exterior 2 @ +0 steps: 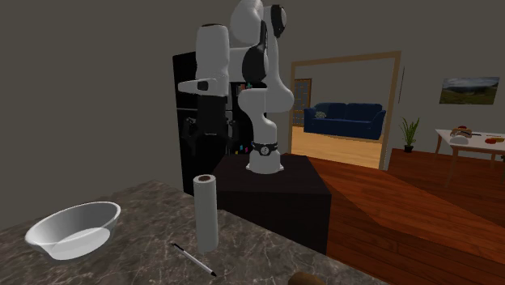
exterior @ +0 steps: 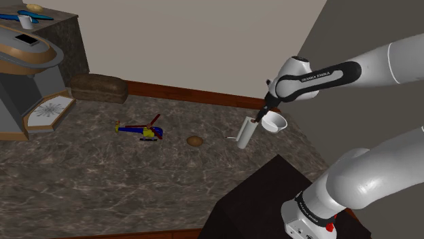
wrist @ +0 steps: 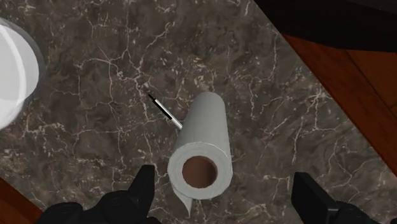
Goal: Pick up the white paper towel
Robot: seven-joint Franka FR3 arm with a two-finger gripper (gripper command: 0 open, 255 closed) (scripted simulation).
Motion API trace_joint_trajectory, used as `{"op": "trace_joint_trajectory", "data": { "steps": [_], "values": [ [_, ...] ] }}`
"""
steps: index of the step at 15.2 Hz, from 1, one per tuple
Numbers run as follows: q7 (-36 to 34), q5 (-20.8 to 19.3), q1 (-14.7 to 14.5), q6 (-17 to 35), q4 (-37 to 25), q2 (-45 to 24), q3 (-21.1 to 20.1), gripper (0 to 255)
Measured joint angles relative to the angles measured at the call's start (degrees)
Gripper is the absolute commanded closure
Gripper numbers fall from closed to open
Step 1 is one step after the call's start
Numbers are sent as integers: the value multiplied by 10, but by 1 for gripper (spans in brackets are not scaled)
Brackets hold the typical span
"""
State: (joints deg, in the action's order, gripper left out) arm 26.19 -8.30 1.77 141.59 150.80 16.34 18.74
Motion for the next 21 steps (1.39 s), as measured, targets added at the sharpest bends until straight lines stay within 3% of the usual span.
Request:
{"op": "trace_joint_trajectory", "data": {
  "steps": [4,11,12,21],
  "values": [
    [38,26,-9,74,-5,-75,21,0],
    [66,61,-18,138,2,-134,28,0],
    [67,63,-18,141,1,-137,28,255],
    [68,65,-19,144,2,-139,27,255]
  ]
}}
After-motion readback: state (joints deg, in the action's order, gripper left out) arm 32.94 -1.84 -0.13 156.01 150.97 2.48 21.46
